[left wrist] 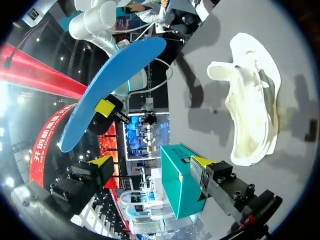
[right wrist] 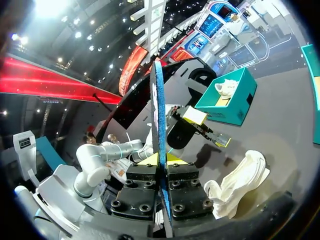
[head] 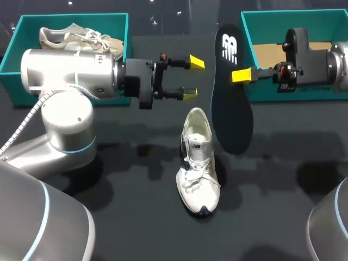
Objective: Take the shoe out of the shoebox, open the shoe tongue, remove and reinsert the insole, then place the shoe into the shoebox
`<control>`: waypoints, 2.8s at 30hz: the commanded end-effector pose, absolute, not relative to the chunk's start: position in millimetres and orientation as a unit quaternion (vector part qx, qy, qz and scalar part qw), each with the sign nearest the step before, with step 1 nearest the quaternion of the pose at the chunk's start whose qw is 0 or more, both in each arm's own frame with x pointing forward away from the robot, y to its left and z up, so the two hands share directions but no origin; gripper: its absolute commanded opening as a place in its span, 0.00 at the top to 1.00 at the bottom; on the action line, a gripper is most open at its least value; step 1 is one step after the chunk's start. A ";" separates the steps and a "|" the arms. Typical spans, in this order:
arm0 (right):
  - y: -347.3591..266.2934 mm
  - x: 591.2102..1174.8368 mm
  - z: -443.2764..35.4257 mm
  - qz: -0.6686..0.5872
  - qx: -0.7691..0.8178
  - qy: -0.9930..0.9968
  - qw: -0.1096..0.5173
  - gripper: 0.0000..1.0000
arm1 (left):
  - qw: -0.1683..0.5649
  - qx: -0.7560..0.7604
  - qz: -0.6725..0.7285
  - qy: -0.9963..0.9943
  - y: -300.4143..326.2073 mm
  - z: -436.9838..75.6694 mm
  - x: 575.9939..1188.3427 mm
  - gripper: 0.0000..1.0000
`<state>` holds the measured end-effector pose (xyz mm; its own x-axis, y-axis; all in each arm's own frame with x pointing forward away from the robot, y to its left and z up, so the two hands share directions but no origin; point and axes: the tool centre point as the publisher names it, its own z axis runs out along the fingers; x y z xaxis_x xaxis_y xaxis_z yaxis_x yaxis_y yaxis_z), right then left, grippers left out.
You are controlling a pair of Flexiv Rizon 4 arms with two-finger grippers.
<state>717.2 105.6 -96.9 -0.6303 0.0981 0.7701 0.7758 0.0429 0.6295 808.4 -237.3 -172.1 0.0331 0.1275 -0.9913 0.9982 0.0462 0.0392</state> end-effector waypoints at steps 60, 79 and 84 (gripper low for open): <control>113.4 838.8 -182.2 -0.432 -0.577 -0.488 0.492 1.00 | 0.489 0.503 -0.463 0.542 -268.2 -179.2 813.0 0.54; 119.2 842.8 -183.6 -0.439 -0.577 -0.481 0.493 1.00 | 0.487 0.506 -0.463 0.540 -275.8 -183.3 813.6 1.00; 119.3 842.8 -183.8 -0.442 -0.574 -0.481 0.494 1.00 | 0.488 0.508 -0.460 0.541 -273.6 -184.3 815.1 1.00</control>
<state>843.7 117.3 -182.3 0.1475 0.1171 0.9821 0.9885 -0.0509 -0.1424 813.3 -272.0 -183.8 -0.0099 0.0985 -0.9951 0.9982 0.0598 -0.0040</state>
